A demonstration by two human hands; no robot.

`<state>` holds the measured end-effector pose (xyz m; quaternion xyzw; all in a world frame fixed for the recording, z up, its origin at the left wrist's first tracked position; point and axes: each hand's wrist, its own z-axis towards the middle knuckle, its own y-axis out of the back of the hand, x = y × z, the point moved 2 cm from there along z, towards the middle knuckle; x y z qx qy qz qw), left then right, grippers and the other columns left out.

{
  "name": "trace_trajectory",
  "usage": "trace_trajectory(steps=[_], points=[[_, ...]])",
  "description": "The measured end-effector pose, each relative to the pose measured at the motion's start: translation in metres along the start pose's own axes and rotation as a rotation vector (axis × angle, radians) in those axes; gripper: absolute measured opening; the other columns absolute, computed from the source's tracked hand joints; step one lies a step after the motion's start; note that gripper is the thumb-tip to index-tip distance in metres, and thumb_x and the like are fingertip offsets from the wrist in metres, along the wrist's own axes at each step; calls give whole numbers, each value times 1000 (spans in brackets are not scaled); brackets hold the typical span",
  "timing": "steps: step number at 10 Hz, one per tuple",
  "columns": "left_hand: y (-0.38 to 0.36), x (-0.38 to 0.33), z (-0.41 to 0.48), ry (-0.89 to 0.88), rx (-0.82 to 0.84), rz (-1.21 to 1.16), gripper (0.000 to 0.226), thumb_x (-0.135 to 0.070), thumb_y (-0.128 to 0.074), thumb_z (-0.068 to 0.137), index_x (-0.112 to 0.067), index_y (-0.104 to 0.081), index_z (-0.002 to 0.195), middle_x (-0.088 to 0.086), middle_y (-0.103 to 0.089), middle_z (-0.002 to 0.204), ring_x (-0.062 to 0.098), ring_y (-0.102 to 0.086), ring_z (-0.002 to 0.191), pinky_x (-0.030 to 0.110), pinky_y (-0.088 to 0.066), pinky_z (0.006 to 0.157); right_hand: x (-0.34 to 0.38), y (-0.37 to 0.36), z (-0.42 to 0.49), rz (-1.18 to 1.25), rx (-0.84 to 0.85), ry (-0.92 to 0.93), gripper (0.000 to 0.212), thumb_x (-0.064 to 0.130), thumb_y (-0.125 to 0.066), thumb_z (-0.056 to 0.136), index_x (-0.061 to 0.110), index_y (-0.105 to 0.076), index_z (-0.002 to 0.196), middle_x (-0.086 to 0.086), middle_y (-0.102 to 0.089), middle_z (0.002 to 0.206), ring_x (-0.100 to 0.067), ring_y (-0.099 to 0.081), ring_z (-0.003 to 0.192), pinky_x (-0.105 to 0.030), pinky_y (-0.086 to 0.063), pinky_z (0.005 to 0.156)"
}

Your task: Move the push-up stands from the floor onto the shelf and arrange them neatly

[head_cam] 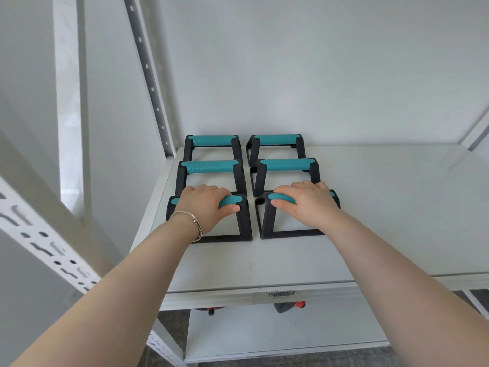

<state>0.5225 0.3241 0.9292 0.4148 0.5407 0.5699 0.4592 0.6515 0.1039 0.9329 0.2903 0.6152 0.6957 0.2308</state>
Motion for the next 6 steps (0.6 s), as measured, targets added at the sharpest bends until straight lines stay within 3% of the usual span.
trace_trajectory(steps=[1,2,3,4,6], points=[[2,-1,-1,10,3,27,59,-71,-25,88,-32,-53,122,-8,-60,97,17,-53,93,42,-40,89,1,2,0,4,-6,-13,55,72,-25,88,44,-52,126,8,-62,112,-20,-49,110,-42,-32,93],[4,-3,-3,37,25,-1,57,-70,-28,89,-32,-51,124,-6,-58,101,19,-52,98,44,-39,93,1,6,-3,162,-76,-63,57,68,-35,90,36,-49,135,6,-59,128,-19,-48,122,-41,-32,104],[7,-7,-7,88,-22,-77,56,-68,-35,89,-33,-48,130,-3,-58,116,22,-50,109,45,-37,97,3,8,-9,177,-150,-95,58,62,-37,93,27,-46,139,2,-53,139,-20,-46,128,-42,-33,108],[14,-22,-17,176,-137,-112,59,-64,-36,91,-29,-40,139,1,-49,138,26,-43,126,46,-35,104,4,5,-26,98,-277,-133,58,57,-43,94,21,-43,140,-2,-53,139,-25,-46,127,-40,-32,109],[28,-84,-47,209,-388,-14,57,-50,-42,95,-18,-36,141,8,-43,143,30,-30,138,47,-23,114,2,11,-74,55,-561,-97,59,43,-61,89,9,-51,136,-10,-57,132,-31,-49,125,-46,-34,108]])
